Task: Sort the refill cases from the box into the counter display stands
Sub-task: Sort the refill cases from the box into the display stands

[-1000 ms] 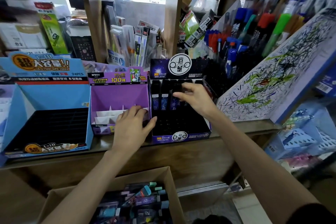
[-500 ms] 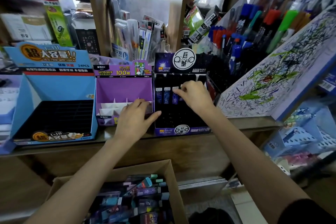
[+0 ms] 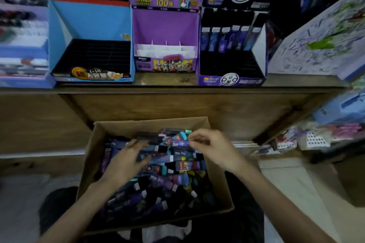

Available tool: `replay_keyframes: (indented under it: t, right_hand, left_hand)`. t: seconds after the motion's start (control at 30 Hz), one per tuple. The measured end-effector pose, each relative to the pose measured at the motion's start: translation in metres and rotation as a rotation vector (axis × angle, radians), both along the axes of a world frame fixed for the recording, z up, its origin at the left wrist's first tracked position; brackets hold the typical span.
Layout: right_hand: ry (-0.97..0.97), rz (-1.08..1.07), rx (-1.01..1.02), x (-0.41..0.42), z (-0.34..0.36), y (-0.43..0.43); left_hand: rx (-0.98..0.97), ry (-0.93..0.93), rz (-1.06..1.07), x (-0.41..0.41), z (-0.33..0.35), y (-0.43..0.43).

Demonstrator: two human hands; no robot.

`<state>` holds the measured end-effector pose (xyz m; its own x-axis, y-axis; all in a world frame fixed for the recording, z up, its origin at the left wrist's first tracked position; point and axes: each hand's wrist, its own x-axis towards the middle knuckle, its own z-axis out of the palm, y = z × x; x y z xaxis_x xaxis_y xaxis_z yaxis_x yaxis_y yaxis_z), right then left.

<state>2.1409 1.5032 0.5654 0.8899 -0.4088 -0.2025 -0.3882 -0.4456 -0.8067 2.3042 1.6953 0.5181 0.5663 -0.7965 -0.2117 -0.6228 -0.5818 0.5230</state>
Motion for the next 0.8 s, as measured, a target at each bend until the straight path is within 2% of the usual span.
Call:
replay_keyframes:
  t: [0.13,0.23,0.33,0.43,0.57,0.67,0.8]
  right_hand:
    - [0.303,0.029,-0.153,0.009,-0.088,0.027]
    - [0.435,0.039,-0.187,0.015,-0.121,0.035]
    - [0.471,0.117,-0.101,0.018,-0.132,0.046]
    - [0.475,0.226,-0.147,0.014,-0.14,0.064]
    - [0.454,0.172,-0.201,0.011,-0.149,0.082]
    - [0.44,0.131,-0.083,0.015,-0.147,0.083]
    - [0.529,0.183,0.122,0.022,-0.135,0.074]
  left_hand:
    - [0.059,0.052,0.091,-0.006,-0.045,0.031]
    - [0.026,0.085,0.101,-0.01,-0.061,0.039]
    - [0.052,0.073,0.061,-0.017,-0.07,0.041]
    - [0.068,0.071,0.037,-0.018,-0.075,0.046]
    - [0.026,0.159,0.066,-0.003,-0.075,0.072]
    - [0.128,0.168,-0.004,0.006,-0.078,0.089]
    - [0.2,0.156,-0.075,-0.003,-0.083,0.085]
